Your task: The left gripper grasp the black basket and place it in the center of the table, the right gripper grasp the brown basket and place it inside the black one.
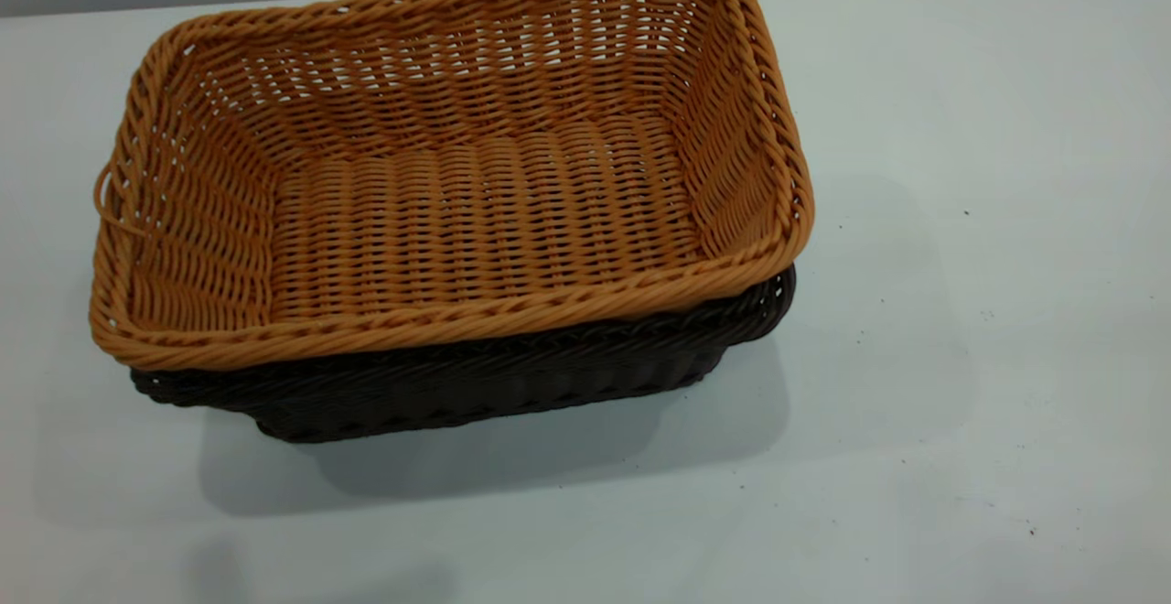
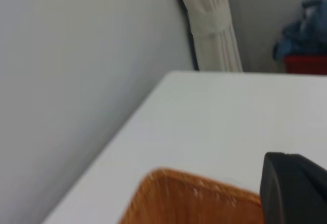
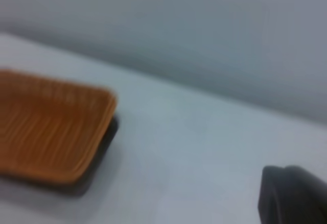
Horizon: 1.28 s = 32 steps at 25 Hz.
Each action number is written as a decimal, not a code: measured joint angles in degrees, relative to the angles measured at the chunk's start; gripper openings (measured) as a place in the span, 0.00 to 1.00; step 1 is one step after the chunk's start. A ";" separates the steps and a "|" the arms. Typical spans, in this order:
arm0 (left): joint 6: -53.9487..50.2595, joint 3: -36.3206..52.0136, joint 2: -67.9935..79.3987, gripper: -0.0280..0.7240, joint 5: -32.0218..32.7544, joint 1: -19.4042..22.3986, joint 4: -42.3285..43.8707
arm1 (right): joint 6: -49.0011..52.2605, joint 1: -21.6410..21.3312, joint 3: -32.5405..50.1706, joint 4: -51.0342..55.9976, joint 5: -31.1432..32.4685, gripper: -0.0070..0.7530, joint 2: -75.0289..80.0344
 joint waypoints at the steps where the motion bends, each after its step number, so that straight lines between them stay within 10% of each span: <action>1: -3.14 -0.05 0.00 0.04 1.31 0.00 2.69 | 1.00 0.00 3.04 1.03 -0.05 0.01 -1.77; 12: -35.18 -0.25 0.00 0.04 20.00 0.00 30.97 | 7.89 0.00 25.17 5.91 -8.15 0.01 -12.45; 32: -50.55 3.09 -7.47 0.04 43.08 0.00 35.74 | 7.41 0.00 28.06 6.33 -9.60 0.01 -12.38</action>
